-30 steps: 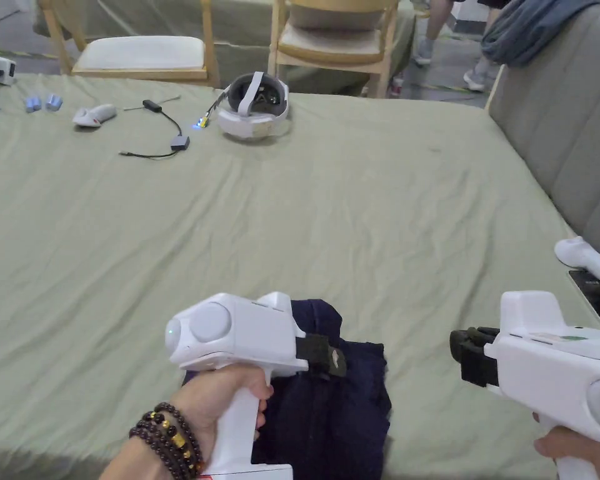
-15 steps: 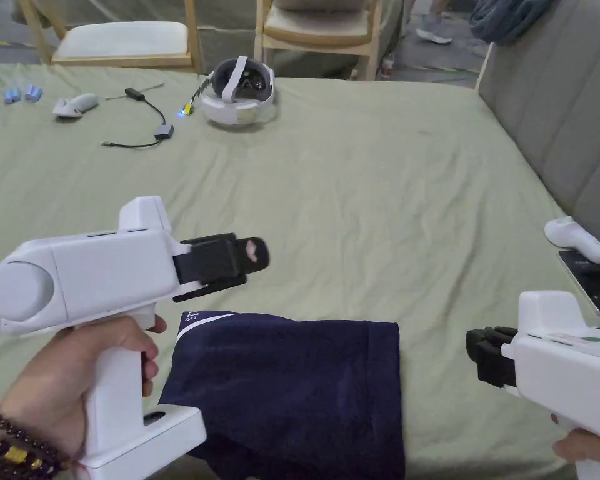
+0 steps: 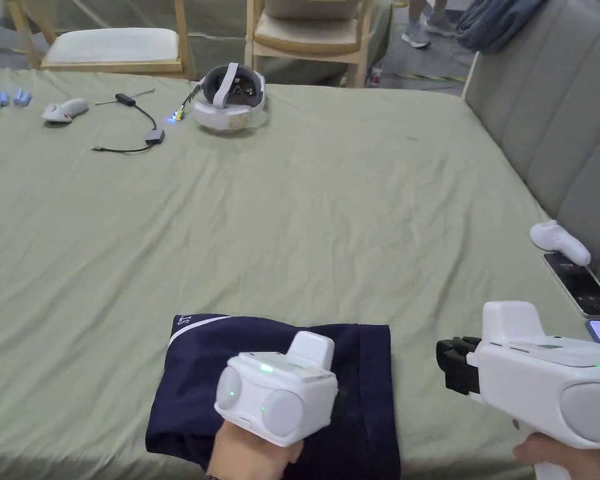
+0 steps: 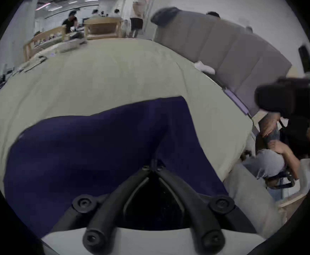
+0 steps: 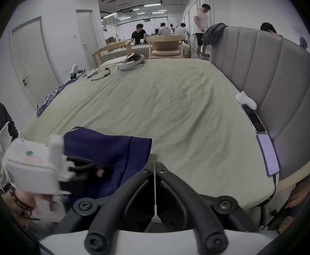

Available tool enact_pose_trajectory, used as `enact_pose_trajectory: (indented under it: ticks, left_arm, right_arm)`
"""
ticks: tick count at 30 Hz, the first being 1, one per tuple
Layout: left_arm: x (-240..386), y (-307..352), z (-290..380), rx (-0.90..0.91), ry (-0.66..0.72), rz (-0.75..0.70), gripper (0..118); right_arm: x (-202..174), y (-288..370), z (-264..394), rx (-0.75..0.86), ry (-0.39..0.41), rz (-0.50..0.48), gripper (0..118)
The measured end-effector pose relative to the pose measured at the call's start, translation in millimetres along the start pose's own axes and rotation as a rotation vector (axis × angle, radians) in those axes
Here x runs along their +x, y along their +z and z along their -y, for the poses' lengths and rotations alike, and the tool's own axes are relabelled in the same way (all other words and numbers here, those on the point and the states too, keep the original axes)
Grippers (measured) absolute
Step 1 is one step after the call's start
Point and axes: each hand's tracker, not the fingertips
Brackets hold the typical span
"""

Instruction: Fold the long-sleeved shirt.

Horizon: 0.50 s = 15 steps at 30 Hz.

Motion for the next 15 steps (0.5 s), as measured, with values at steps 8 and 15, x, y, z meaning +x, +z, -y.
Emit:
enact_pose_trajectory:
  ticks: [8,15]
  left_arm:
    - [-1.5,-2.0,-21.2,-0.020,0.044,0.081,5]
    - [-57.1,91.5,-26.6,0.152,0.228,0.158,4]
  right_arm:
    - [4.4,3.0,2.5,-0.015,-0.018,0.023,0]
    - [-30.9,-36.0,-19.0,-0.028,-0.074,-0.205,0]
